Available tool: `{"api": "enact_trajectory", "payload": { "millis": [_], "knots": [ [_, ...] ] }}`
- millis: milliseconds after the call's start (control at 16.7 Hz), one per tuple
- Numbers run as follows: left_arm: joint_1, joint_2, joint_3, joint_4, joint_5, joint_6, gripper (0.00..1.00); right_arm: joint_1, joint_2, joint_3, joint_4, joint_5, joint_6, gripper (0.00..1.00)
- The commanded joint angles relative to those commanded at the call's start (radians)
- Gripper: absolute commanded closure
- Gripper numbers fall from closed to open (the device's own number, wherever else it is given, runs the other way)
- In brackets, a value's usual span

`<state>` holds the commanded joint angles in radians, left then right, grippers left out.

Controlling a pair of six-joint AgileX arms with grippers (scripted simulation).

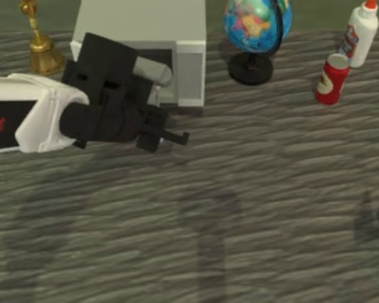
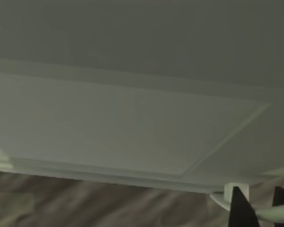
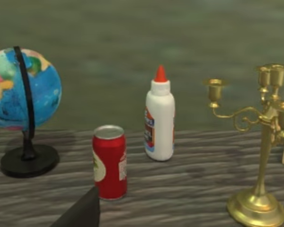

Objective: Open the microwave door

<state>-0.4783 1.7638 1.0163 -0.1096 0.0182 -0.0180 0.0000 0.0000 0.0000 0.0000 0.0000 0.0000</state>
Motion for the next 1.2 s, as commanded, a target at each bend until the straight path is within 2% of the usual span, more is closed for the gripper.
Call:
{"api": "enact_trajectory", "payload": {
  "millis": [960, 1200],
  "knots": [
    [0.0, 0.0, 0.0, 0.0, 0.0, 0.0, 1.0, 0.0, 0.0, 0.0, 0.0, 0.0, 0.0, 0.0],
    [0.003, -0.007, -0.009, -0.001, 0.022, 0.016, 1.0, 0.0, 0.0, 0.0, 0.0, 0.0, 0.0, 0.0]
  ]
}}
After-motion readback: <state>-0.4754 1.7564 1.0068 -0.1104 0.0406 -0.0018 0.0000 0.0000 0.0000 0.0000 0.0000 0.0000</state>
